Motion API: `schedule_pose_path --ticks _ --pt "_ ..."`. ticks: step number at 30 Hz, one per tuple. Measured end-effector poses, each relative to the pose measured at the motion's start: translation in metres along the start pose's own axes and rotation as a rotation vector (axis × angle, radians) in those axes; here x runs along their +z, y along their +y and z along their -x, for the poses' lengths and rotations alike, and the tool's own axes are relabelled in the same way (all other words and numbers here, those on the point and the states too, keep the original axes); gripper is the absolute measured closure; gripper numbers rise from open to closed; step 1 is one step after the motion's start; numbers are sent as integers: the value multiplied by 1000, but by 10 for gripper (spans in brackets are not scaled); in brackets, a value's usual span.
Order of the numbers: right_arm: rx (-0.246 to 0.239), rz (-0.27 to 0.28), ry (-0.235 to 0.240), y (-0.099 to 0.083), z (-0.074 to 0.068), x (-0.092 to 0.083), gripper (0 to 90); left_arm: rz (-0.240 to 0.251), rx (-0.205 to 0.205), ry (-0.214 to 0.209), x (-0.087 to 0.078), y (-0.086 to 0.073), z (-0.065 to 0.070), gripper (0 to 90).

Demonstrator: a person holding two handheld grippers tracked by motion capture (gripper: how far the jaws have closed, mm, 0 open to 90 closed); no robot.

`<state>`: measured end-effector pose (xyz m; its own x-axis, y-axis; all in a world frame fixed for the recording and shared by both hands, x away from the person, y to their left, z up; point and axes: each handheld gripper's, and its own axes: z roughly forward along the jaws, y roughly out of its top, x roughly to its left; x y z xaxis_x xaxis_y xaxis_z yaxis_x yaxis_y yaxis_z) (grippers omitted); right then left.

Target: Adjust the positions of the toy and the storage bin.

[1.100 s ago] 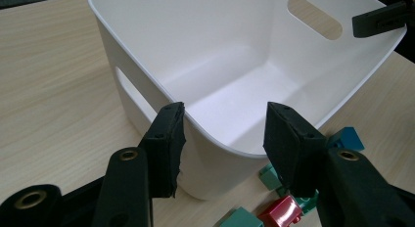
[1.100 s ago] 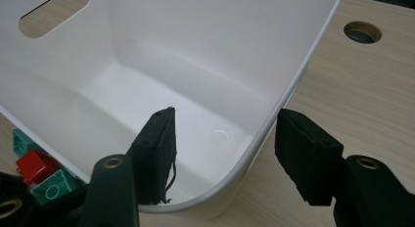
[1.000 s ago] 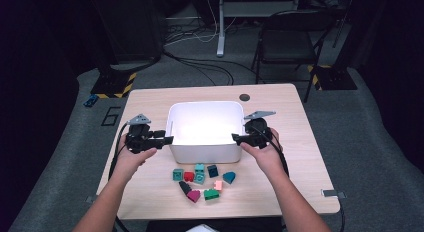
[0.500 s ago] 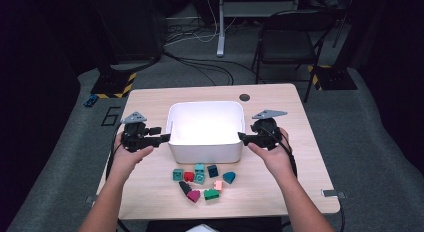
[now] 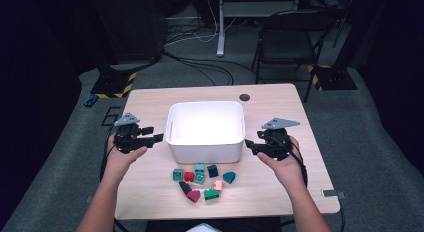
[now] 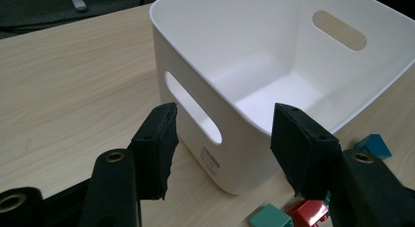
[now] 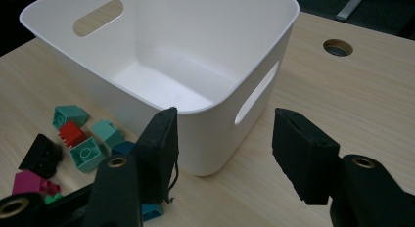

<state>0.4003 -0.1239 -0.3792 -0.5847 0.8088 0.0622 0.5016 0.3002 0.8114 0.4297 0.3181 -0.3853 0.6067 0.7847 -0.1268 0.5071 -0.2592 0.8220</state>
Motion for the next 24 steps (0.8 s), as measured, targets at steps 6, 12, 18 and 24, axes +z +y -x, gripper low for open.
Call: schedule_pose_path --ticks 6,12,18,24 --pt "-31 10 5 -16 -5 -7 430 -1 7 11 -4 -2 -2 429" --pt "-86 14 2 -38 -8 -7 446 -14 21 21 -3 -5 -4 429" --pt "-104 -4 47 -59 -16 10 468 -16 10 14 -3 -8 -9 429" --pt "-125 -44 129 -77 -27 33 508 6 26 17 -9 -8 -7 429"
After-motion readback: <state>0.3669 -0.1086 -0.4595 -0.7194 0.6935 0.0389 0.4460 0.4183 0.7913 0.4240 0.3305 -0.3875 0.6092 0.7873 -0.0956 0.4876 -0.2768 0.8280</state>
